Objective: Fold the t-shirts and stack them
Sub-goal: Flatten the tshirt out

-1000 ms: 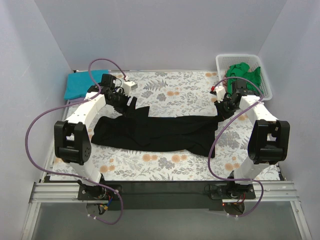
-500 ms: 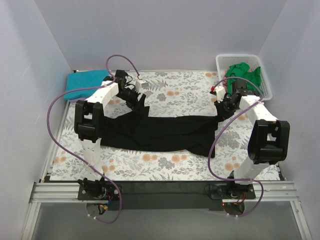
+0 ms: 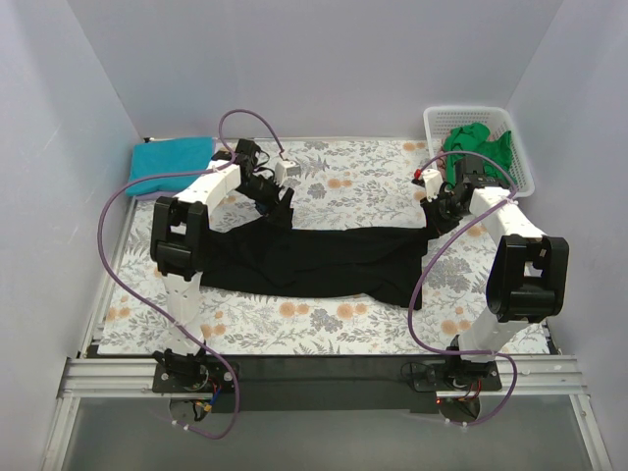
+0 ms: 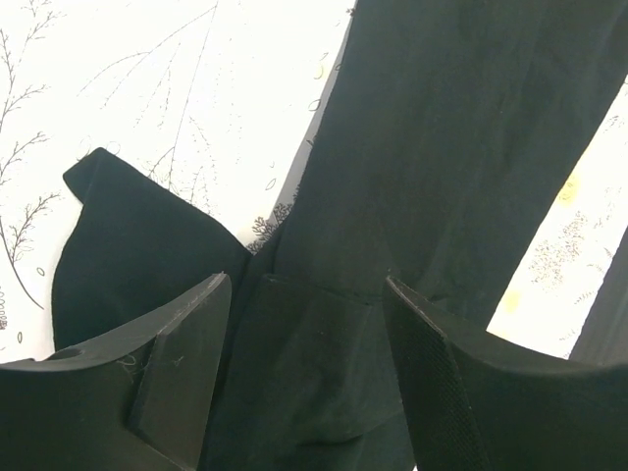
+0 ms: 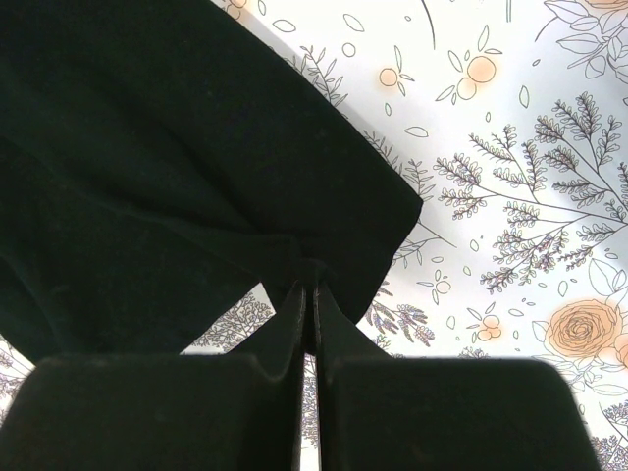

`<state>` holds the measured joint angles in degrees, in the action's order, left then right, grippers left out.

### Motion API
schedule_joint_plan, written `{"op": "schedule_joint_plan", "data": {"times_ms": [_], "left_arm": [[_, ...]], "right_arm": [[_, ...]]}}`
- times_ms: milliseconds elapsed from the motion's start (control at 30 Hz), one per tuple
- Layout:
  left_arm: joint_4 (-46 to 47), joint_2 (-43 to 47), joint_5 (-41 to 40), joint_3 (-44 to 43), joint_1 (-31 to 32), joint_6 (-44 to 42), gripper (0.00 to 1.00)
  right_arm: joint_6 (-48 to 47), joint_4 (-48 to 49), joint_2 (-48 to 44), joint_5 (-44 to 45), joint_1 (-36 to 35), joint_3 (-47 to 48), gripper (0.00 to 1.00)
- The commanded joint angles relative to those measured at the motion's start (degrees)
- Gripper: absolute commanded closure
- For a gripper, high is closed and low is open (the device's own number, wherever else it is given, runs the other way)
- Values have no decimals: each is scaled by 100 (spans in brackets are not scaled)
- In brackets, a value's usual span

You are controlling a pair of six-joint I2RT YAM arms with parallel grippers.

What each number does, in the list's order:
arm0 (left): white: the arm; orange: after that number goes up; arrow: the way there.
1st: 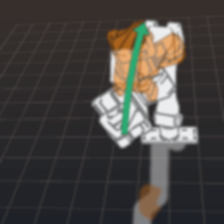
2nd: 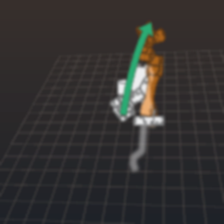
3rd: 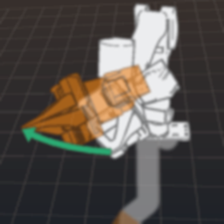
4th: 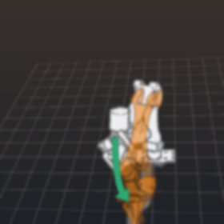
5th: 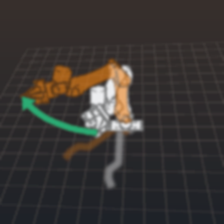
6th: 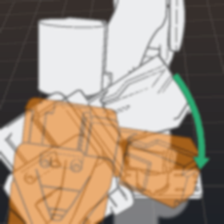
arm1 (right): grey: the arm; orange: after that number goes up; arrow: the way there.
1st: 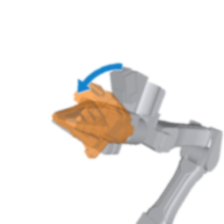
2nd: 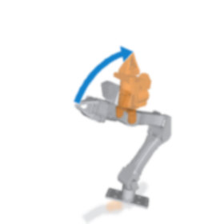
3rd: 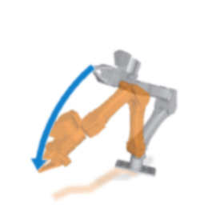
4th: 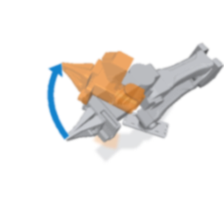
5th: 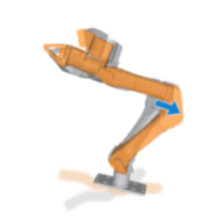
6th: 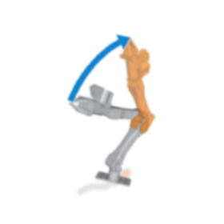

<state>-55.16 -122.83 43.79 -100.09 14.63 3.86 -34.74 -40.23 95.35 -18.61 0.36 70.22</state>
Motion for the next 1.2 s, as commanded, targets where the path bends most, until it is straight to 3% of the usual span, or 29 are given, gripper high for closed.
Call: {"op": "schedule_joint_plan", "data": {"times_ms": [0,267,433,567,767,933,1067,1167], "left_arm": [[84,-75,77,-1,13,-8,38],[75,-137,94,51,22,-34,43],[66,-14,138,121,22,-43,57],[101,180,130,279,13,-60,76],[181,584,103,394,-66,62,86],[365,935,77,447,-224,317,100],[497,1173,-20,561,-294,431,99],[532,1200,-55,640,-329,467,92]], "right_arm": [[-41,-38,27,-125,34,-43,99],[-41,-55,27,-99,34,-17,99],[-50,-55,45,-90,34,-34,99],[-50,-55,54,-81,34,-34,99],[-50,-64,19,-81,34,-43,99],[-33,-73,-8,-108,34,27,99],[-6,-73,-17,-143,34,124,99],[11,-82,1,-169,34,168,99]]}}
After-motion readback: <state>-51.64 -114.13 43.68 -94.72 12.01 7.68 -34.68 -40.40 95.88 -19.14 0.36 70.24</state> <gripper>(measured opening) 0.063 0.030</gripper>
